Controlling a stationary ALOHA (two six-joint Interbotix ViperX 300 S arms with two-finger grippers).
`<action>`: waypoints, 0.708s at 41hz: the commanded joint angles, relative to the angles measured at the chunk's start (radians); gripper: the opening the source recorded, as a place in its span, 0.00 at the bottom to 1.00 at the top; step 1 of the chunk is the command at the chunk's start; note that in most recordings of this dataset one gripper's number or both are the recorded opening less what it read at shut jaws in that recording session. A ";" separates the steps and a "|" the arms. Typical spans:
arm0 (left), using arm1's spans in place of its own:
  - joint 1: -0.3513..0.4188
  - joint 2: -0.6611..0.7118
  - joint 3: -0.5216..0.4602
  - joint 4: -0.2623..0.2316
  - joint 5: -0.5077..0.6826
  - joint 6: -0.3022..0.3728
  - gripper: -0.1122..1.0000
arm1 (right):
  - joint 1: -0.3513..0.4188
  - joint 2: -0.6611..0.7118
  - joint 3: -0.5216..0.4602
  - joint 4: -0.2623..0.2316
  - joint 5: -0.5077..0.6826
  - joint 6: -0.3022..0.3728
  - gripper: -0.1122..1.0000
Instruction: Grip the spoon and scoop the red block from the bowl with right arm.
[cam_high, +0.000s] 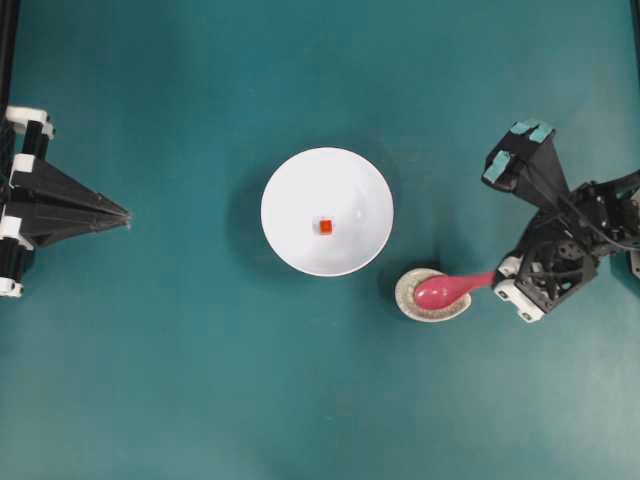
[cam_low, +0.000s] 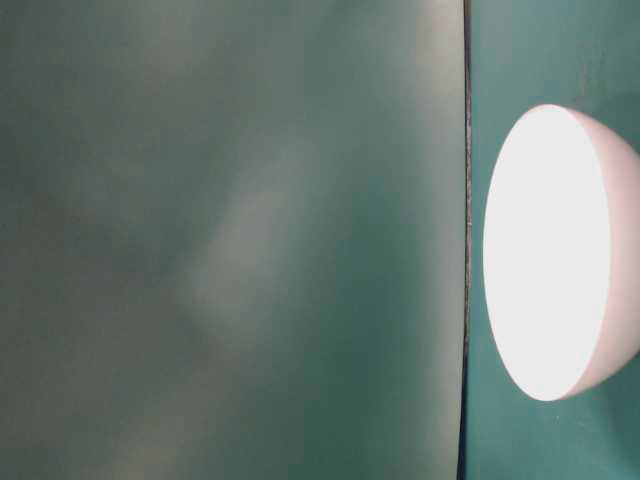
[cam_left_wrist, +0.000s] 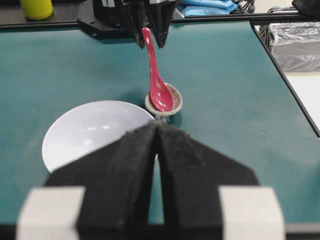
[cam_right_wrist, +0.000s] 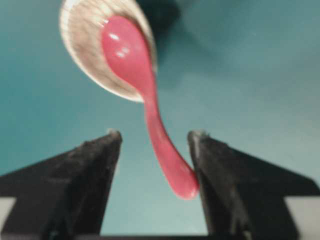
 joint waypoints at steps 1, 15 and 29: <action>-0.003 0.009 -0.023 0.002 -0.008 0.000 0.10 | 0.002 -0.011 -0.031 -0.008 0.055 0.000 0.63; -0.003 0.009 -0.023 0.002 -0.008 0.009 0.10 | 0.124 -0.077 0.015 -0.302 -0.143 -0.084 0.64; -0.003 0.002 -0.025 0.002 0.008 -0.005 0.10 | 0.161 -0.080 0.252 -0.414 -0.672 -0.071 0.64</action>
